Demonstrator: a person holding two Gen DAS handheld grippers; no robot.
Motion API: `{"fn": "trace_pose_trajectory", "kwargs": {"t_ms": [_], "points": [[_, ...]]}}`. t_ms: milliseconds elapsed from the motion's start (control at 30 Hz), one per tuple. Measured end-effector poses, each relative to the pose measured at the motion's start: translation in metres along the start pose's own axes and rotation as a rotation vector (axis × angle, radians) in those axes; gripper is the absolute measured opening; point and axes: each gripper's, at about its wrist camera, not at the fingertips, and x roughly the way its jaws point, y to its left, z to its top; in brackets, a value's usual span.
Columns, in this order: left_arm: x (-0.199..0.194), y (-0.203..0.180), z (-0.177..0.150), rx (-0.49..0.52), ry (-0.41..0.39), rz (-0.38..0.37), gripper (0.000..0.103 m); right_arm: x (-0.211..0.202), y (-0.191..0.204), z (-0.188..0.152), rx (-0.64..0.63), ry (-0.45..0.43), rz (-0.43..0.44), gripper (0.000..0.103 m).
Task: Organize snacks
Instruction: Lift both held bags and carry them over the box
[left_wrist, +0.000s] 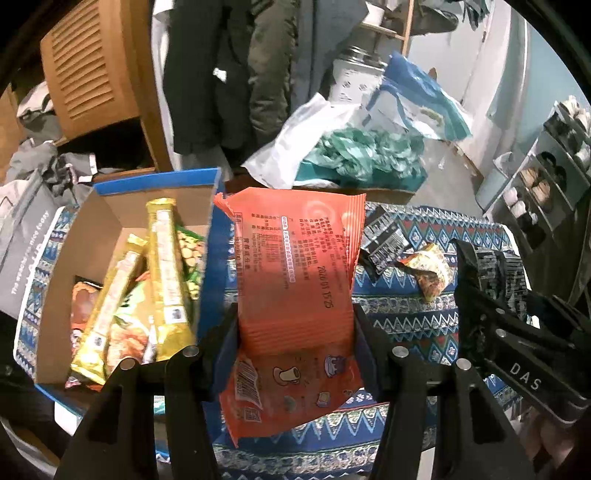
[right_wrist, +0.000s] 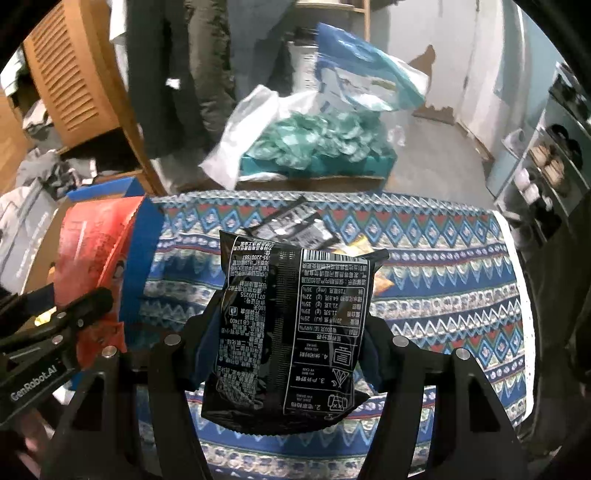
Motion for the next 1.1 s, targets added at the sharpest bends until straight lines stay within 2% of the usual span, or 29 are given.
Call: {"fn": "trace_pose_trajectory", "kwargs": {"t_ms": [700, 1100], "points": [[-0.029, 0.095, 0.008, -0.142, -0.071, 0.08, 0.057, 0.011, 0.114, 0.034, -0.169, -0.013, 0.152, 0.064], [-0.027, 0.16, -0.001, -0.253, -0.057, 0.143, 0.057, 0.033, 0.185, 0.044, -0.249, 0.036, 0.247, 0.064]]}}
